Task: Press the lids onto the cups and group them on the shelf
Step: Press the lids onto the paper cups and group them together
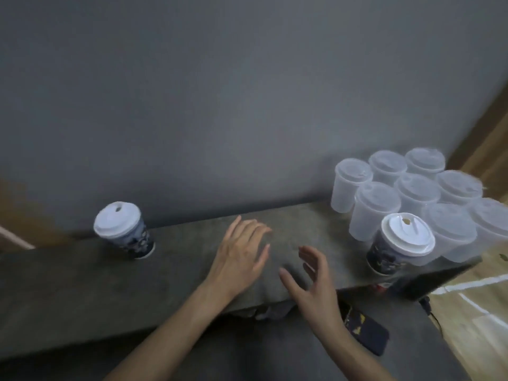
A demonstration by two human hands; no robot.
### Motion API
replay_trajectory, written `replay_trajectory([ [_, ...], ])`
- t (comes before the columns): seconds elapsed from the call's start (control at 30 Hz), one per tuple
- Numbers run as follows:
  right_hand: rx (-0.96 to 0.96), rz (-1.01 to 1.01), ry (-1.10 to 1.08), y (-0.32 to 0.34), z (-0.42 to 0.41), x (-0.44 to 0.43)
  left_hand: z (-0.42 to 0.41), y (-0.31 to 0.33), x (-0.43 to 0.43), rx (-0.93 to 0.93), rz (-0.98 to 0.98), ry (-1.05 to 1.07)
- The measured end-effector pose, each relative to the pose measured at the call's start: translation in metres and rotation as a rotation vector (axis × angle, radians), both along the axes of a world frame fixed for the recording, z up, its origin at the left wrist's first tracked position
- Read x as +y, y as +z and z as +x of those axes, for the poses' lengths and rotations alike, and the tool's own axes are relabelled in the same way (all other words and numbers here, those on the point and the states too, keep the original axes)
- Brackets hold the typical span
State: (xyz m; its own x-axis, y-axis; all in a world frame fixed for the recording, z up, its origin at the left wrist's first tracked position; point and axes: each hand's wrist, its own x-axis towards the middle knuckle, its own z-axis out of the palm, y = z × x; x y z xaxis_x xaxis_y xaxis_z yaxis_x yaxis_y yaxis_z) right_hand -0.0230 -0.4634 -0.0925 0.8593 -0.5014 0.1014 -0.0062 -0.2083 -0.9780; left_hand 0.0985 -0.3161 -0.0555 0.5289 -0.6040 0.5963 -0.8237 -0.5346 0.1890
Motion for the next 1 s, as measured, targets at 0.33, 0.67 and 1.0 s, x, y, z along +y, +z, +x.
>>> replay_trajectory([
  [0.33, -0.082, -0.345, 0.504, 0.012, 0.090, 0.074, 0.058, 0.056, 0.165, 0.043, -0.064, 0.780],
  [0.67, 0.026, -0.255, 0.542, 0.002, 0.088, 0.062, 0.034, 0.034, 0.097, 0.456, -0.331, 0.296],
  [1.0, 0.023, -0.116, 0.379, -0.016, 0.077, 0.025, -0.004, 0.007, 0.021, 0.711, -0.465, 0.020],
])
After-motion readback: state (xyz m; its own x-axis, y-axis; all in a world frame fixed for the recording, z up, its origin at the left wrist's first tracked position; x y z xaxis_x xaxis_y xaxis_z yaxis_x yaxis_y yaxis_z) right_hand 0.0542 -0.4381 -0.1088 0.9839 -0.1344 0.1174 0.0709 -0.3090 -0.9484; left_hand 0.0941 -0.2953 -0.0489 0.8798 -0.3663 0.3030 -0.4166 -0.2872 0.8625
